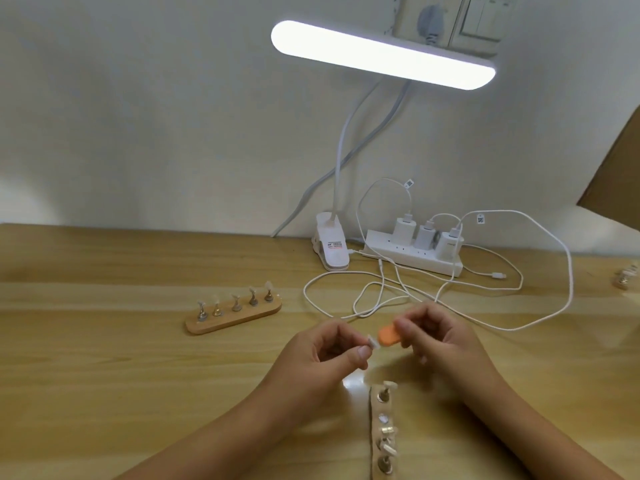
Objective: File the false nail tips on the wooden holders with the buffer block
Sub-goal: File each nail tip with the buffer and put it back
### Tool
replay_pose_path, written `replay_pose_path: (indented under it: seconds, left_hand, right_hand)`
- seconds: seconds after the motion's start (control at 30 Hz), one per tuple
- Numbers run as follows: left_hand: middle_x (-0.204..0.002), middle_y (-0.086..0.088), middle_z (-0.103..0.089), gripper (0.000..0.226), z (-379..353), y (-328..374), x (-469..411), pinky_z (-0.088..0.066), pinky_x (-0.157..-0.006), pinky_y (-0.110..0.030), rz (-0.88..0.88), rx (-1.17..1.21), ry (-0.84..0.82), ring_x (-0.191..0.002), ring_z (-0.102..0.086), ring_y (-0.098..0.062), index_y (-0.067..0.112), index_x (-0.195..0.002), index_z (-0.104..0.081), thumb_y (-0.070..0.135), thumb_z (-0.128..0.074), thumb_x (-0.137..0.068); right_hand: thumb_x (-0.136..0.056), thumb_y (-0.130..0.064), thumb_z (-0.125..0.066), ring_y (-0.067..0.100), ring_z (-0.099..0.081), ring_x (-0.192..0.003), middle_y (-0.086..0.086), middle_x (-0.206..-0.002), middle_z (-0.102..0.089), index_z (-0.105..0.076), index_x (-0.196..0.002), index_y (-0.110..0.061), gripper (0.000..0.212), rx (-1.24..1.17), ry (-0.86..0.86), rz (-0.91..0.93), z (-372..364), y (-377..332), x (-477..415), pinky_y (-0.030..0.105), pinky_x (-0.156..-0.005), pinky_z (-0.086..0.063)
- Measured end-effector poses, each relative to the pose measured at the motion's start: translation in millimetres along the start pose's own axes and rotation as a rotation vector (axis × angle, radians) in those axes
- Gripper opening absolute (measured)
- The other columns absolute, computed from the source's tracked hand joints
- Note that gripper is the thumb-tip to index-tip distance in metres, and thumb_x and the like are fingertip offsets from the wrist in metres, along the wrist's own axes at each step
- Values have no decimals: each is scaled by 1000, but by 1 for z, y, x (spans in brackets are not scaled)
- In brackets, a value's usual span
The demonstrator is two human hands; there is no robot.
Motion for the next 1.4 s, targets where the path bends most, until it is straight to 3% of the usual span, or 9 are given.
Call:
replay_pose_path:
  seconds: [0.13,0.3,0.43,0.6,0.77,0.97,1.13,1.27,1.4]
  left_hand:
    - [-74,5,-69,7,-3,0,-1,-48,-73,-16,-1,21,-6,-74,-64,-7,21,-80,-69,17,-74,-82]
    - [-75,3,-69,9,-2,3,-1,-48,-73,-15,11,53,-5,-75,-64,-7,18,-79,-68,24,-74,-76]
    - [-77,4,-70,7,-4,3,0,-47,-73,-15,10,47,-25,-76,-65,-7,22,-78,-70,24,-76,-79]
    - [-76,4,-70,6,-2,4,0,-47,-73,-15,9,23,-27,-76,-65,-5,27,-77,-71,24,-75,-79]
    - [-78,3,-72,6,-2,2,1,-48,-76,-15,36,29,-34,-81,-67,-7,30,-82,-73,26,-70,-80]
    - [-80,-2,-73,8,-3,3,1,-50,-77,-17,31,52,-11,-81,-68,-9,21,-88,-66,23,-68,-80]
    - [-89,-3,-73,6,-3,1,1,-50,-70,-16,33,16,-18,-86,-67,-9,30,-83,-69,25,-71,-81]
    - [-91,-3,-74,14,-2,-2,-1,-51,-82,-19,2,-11,-2,-92,-69,-13,18,-92,-69,25,-72,-80]
    - [-95,-4,-74,15,-1,-3,-2,-55,-84,-34,18,-63,-13,-95,-69,-18,24,-92,-70,33,-72,-80]
  right_hand:
    - [-77,-27,-78,8,-53,-56,18,-83,-73,-69,-85,-12,20,-320,-44,-46,-5,1,1,17,-48,-44]
    - [-77,-23,-67,6,-50,-52,7,-70,-71,-64,-82,-7,18,-176,33,-107,2,7,-2,13,-46,-39]
    - [-73,-27,-81,4,-51,-52,8,-74,-72,-74,-71,-22,9,-510,-61,-203,-5,10,4,12,-48,-40]
    - [-79,-26,-74,9,-54,-52,11,-70,-69,-66,-83,-8,20,-163,-69,-36,-5,8,6,16,-46,-42]
    - [-83,-34,-63,8,-50,-61,2,-80,-70,-75,-99,-16,26,-312,68,-58,9,17,4,15,-51,-43]
    - [-48,-57,-92,3,-45,-58,-4,-73,-59,-78,-105,-18,71,-407,-64,-179,-8,19,8,13,-48,-38]
    - [-76,-31,-73,6,-69,-90,-2,-101,-75,-77,-104,-26,29,-163,-89,20,-12,7,19,12,-73,-51]
    - [-79,-36,-69,16,-64,-107,-4,-108,-69,-73,-110,-35,32,6,-94,134,-15,1,24,28,-89,-53]
    - [-86,-23,-68,17,-63,-108,-7,-112,-67,-69,-115,-39,33,92,-113,256,-15,-1,27,22,-87,-50]
Point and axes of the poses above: each hand's wrist, its own x-axis away from the middle knuckle, its own z-axis out of the back of the hand, y = z × x, the point moved 4 cm from there along -x, towards the middle knuckle
